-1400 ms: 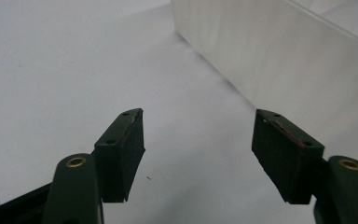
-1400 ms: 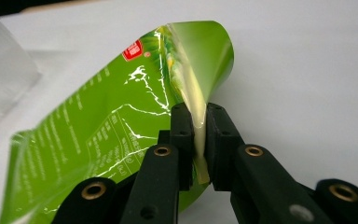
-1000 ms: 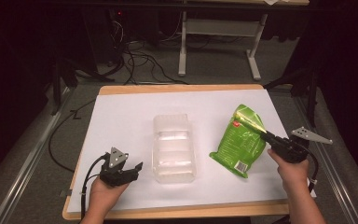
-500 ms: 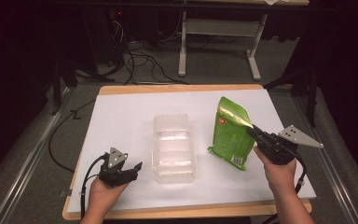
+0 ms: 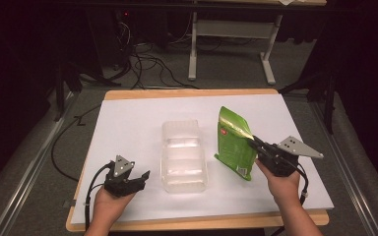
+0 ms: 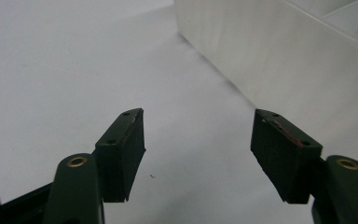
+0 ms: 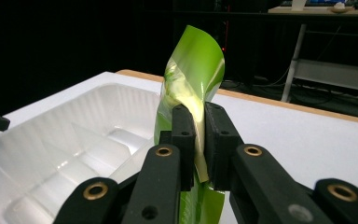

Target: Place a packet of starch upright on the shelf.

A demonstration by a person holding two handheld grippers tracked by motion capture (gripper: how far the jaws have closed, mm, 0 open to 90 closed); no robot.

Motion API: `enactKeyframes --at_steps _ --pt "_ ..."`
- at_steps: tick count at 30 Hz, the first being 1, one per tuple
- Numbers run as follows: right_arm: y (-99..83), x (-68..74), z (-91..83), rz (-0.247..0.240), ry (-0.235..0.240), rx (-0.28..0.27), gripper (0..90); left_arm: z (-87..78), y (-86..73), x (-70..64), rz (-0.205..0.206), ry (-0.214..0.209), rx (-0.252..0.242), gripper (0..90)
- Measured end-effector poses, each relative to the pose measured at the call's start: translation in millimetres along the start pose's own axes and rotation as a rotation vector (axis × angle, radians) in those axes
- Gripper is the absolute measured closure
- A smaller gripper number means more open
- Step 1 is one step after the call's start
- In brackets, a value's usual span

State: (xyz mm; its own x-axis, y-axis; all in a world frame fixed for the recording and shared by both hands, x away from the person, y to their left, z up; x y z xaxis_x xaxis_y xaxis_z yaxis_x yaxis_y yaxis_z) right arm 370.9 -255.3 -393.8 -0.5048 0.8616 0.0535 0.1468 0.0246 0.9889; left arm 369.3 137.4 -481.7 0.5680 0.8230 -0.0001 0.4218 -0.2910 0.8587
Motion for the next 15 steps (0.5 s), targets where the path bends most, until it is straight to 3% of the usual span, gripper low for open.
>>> enactKeyframes --at_steps 7,15 --pt "-4.9 -3.2 -4.0 0.007 0.008 -0.001 79.5 0.3 -0.4 0.1 0.003 0.000 0.004 35.5" --pt "-13.0 4.7 -1.1 -0.005 0.079 0.029 68.6 0.2 -0.7 -0.7 0.004 -0.002 0.007 35.4"
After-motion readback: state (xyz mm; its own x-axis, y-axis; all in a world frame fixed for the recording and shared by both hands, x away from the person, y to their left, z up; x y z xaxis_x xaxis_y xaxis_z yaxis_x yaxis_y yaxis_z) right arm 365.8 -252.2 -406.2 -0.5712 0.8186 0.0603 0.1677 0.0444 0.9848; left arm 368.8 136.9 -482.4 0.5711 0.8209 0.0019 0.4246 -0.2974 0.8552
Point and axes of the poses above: each handheld gripper's, and its own axes: z roughly forward along the jaws, y roughly out of its top, x roughly to its left, the point moved 6 cm from there along z, roughly forward along the jaws, and after that the axes turned 7 degrees about -x, right-handed, at the moved point
